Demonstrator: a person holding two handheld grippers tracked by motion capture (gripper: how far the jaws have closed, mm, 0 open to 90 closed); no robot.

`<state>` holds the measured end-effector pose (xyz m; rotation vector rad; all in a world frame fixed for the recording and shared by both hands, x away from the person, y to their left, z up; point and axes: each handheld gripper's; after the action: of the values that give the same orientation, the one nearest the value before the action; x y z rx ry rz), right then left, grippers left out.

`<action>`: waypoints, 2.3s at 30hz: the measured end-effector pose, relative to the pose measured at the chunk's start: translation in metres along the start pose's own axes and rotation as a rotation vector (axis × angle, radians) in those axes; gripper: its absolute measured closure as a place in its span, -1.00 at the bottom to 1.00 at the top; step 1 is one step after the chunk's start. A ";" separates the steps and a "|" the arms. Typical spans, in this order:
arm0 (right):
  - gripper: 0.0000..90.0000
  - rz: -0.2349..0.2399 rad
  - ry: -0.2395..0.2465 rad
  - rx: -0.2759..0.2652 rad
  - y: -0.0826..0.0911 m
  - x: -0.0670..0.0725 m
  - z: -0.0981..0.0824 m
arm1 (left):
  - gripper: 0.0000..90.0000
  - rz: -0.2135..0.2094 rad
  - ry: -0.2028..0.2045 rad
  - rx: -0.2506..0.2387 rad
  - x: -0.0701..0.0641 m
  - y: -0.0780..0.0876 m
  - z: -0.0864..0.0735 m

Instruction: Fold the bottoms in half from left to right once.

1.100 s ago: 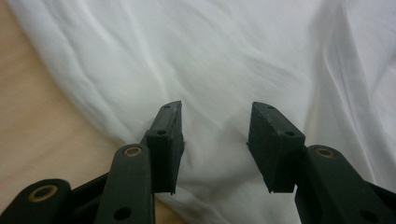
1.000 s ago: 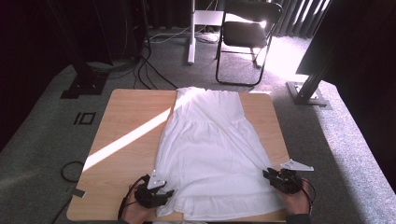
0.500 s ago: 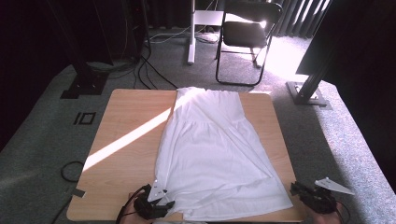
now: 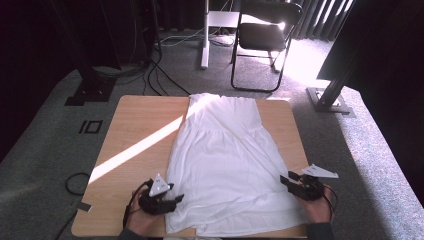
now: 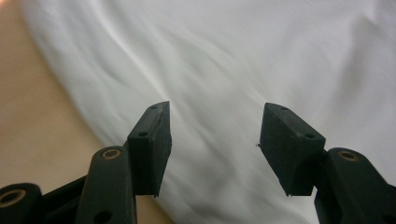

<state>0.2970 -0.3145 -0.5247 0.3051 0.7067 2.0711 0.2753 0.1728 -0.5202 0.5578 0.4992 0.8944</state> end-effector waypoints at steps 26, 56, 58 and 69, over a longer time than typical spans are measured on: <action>0.52 -0.107 0.126 0.170 -0.154 -0.016 0.103 | -0.19 0.171 0.182 0.077 0.076 -0.119 0.084; 0.97 -0.167 0.015 0.225 -0.090 -0.005 0.034 | 0.95 0.080 0.130 0.052 0.059 -0.022 0.008; 0.97 -0.140 -0.008 0.203 -0.075 0.008 0.022 | 0.95 0.097 0.109 0.074 0.055 -0.014 -0.001; 0.35 -0.018 -0.058 0.169 -0.041 0.021 0.001 | 0.38 0.048 0.075 0.066 0.034 0.006 -0.025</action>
<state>0.3137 -0.2786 -0.5494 0.4502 0.8485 1.9809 0.2750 0.2102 -0.5409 0.5998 0.5874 0.9500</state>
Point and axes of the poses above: each handheld gripper's, and its own axes: y roughly backward along the jaws, z roughly out of its top, x roughly to its left, and after that the axes turned 12 degrees about y, right-handed
